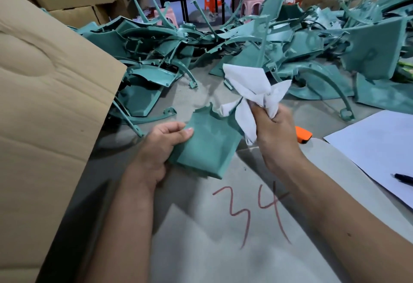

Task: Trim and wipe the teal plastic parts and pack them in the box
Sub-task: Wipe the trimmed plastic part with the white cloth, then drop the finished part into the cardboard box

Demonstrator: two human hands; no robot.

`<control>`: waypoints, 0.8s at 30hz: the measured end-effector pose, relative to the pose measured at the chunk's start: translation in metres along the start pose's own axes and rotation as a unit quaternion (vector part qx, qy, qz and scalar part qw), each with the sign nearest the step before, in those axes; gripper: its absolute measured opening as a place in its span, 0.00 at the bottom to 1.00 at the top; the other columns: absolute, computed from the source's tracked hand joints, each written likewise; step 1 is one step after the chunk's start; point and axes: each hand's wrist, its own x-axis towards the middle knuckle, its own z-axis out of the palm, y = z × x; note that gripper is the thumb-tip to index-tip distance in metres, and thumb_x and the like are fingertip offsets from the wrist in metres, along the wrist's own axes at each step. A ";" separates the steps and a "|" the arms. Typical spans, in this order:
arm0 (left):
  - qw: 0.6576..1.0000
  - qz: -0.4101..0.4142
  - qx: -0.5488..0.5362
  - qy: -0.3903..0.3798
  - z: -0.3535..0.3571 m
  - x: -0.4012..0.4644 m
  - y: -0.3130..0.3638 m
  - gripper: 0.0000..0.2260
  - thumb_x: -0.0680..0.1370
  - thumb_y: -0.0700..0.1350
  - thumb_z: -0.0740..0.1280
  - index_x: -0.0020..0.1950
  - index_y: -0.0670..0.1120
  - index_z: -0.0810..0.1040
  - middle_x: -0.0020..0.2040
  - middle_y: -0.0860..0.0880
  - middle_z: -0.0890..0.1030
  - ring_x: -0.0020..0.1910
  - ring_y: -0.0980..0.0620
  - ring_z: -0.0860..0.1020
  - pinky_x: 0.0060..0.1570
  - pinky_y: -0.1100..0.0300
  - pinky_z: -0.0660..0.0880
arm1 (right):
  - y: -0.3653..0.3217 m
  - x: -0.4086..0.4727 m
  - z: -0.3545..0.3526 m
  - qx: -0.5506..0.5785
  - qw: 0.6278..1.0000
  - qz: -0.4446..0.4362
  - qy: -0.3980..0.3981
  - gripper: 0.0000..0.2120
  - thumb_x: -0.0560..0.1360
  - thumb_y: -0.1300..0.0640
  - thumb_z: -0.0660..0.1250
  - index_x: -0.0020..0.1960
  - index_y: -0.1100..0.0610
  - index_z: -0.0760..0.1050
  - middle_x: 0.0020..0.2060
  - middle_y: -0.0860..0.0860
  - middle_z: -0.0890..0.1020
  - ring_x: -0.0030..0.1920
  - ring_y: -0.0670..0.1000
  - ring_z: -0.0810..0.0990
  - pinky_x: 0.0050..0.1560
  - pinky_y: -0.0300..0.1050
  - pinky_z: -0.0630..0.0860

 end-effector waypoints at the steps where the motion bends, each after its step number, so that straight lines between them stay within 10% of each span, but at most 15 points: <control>1: 1.000 0.010 -0.001 0.013 0.003 0.001 -0.001 0.04 0.78 0.35 0.68 0.46 0.38 0.83 0.38 0.42 0.85 0.32 0.50 0.82 0.33 0.63 0.79 | 0.000 -0.001 0.000 0.004 1.000 0.009 0.012 0.13 0.80 0.51 0.66 0.38 0.52 0.82 0.31 0.48 0.81 0.33 0.46 0.76 0.33 0.41 0.72; 8: 0.991 0.062 -0.068 0.094 0.025 0.004 -0.004 0.05 0.78 0.35 0.70 0.45 0.41 0.84 0.40 0.44 0.86 0.35 0.50 0.83 0.36 0.61 0.80 | 0.002 -0.009 0.006 0.044 0.998 0.039 -0.033 0.19 0.81 0.51 0.65 0.46 0.69 0.71 0.37 0.75 0.73 0.40 0.56 0.72 0.42 0.52 0.69; 14: 0.982 0.110 -0.081 0.129 0.029 0.005 -0.005 0.05 0.79 0.35 0.69 0.44 0.41 0.84 0.41 0.44 0.86 0.37 0.49 0.83 0.40 0.59 0.81 | -0.005 -0.014 0.009 0.042 0.995 0.037 -0.080 0.20 0.84 0.54 0.63 0.42 0.69 0.69 0.33 0.63 0.73 0.34 0.57 0.67 0.35 0.42 0.70; 21: 0.977 0.056 -0.202 0.040 0.018 0.003 0.002 0.05 0.73 0.44 0.71 0.47 0.45 0.84 0.45 0.47 0.86 0.41 0.50 0.83 0.35 0.58 0.80 | -0.018 0.011 -0.017 0.050 0.982 0.070 0.165 0.07 0.83 0.55 0.67 0.47 0.53 0.81 0.37 0.50 0.83 0.37 0.52 0.79 0.38 0.47 0.75; 24: 0.967 0.082 -0.204 0.131 0.009 0.005 0.004 0.04 0.79 0.42 0.69 0.51 0.46 0.83 0.47 0.49 0.86 0.45 0.51 0.83 0.39 0.59 0.79 | -0.022 0.014 -0.027 0.012 0.993 0.060 0.105 0.04 0.82 0.58 0.68 0.52 0.50 0.79 0.40 0.45 0.86 0.42 0.51 0.84 0.41 0.50 0.81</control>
